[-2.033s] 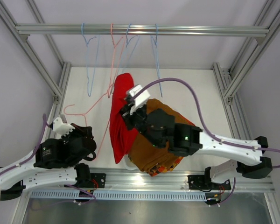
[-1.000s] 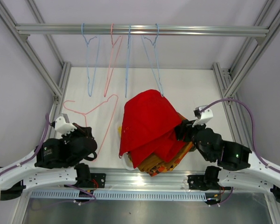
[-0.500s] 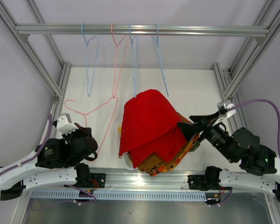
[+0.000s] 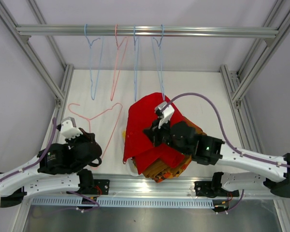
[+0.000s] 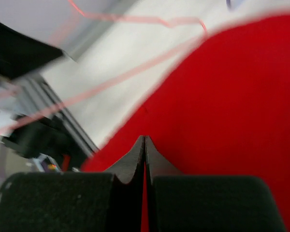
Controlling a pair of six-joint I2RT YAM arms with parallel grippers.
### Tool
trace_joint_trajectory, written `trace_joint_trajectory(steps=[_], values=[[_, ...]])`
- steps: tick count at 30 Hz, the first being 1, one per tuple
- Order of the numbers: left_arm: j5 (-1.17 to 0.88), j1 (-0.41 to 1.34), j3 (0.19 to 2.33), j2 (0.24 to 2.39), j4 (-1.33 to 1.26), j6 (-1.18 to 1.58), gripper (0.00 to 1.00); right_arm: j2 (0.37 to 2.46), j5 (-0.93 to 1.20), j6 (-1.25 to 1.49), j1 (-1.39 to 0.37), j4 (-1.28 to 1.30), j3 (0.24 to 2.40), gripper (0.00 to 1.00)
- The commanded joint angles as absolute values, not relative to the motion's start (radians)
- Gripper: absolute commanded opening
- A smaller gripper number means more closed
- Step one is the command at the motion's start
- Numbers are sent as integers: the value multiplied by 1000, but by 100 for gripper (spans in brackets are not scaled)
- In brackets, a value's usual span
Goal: Remove the trousers from the hanger
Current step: Place the trousers in the bin.
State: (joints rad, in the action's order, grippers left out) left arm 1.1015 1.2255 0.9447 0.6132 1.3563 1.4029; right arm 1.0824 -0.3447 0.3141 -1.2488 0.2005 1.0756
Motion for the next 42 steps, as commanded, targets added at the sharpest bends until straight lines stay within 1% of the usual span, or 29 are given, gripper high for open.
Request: trace_joint_trajectory(steps=[1, 5, 6, 10, 11, 14, 17, 25, 31, 36, 42], values=[[1091, 1220, 954, 618, 1396, 1355, 1, 1065, -394, 402, -1204, 108, 944, 0], [1059, 1220, 968, 620, 1390, 1318, 1, 979, -475, 549, -1144, 106, 695, 0], [1046, 1221, 969, 620, 1373, 1304, 1, 954, -486, 576, -1135, 106, 598, 0], [1028, 1220, 977, 609, 1344, 1247, 1, 812, -485, 678, -1094, 132, 451, 0], [1028, 1220, 977, 606, 1339, 1241, 1, 764, -482, 680, -1085, 135, 443, 0], [1019, 1220, 977, 604, 1296, 1191, 1, 727, -480, 658, -1083, 163, 471, 0], [1002, 1220, 989, 614, 1262, 1146, 1, 747, -444, 614, -1081, 176, 547, 0], [976, 1220, 991, 643, 1236, 1121, 1, 896, -319, 488, -1083, 86, 793, 0], [974, 1221, 982, 632, 1220, 1100, 1, 1021, -357, 399, -1080, 95, 953, 0], [970, 1220, 957, 614, 1215, 1098, 1, 1101, -396, 400, -1060, 71, 910, 0], [924, 1221, 920, 603, 1184, 1088, 1, 1154, -405, 469, -1000, -84, 674, 0]])
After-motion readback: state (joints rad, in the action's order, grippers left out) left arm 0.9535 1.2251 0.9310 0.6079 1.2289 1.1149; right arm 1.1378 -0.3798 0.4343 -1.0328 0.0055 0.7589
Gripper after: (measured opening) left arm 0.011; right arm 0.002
